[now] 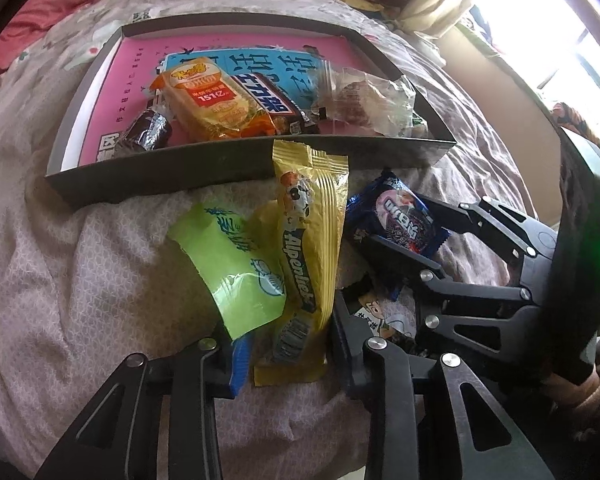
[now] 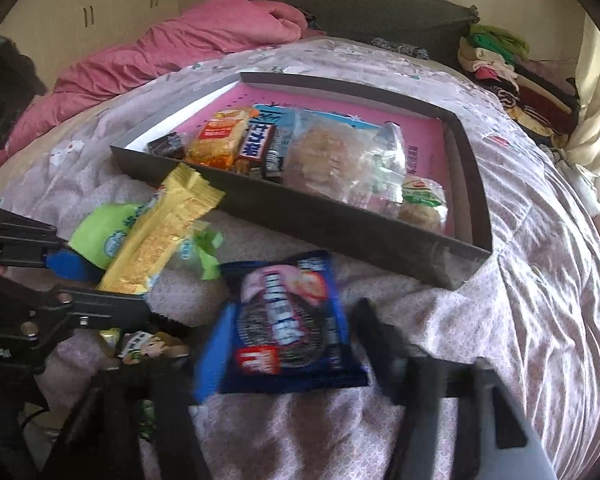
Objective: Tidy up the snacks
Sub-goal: 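Grasp the blue cookie pack with the right gripper while the left gripper grasps the yellow Alpenliebe pack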
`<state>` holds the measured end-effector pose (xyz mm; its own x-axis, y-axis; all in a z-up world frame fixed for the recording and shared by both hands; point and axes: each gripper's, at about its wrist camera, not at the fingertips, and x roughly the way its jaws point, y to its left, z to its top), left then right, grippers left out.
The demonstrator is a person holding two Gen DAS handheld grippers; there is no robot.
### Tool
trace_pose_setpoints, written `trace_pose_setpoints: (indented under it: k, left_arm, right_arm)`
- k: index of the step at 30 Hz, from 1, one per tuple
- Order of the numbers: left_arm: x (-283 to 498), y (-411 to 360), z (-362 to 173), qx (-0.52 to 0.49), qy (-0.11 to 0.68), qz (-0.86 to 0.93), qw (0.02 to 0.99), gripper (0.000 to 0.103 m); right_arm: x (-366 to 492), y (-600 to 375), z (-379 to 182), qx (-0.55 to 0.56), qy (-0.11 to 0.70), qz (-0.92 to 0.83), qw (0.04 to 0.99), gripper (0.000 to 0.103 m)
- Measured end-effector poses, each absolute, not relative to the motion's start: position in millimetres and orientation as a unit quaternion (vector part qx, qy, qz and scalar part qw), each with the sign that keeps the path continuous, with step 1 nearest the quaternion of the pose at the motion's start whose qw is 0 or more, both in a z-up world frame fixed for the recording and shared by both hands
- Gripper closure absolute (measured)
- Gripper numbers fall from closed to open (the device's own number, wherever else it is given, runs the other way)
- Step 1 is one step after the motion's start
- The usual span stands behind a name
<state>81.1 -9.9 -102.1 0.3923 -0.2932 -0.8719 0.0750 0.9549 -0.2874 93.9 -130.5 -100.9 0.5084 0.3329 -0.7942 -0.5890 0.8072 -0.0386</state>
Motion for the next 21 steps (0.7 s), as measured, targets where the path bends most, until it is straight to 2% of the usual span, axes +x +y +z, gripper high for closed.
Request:
trace_pose_setpoints:
  k: [3, 21]
  left_arm:
    - [81.3, -10.2, -103.5, -0.105, 0.542, -0.116, 0.826, 0.079]
    - [64.3, -1.2, -79.5, -0.103, 0.523, -0.124, 0.837, 0.08]
  right_arm:
    - [92.0, -129.2, -99.2, -0.157, 0.412, 0.272, 0.855, 0.053]
    - [99.3, -162.1, -79.2, -0.079, 0.407, 0.252, 0.874, 0.053]
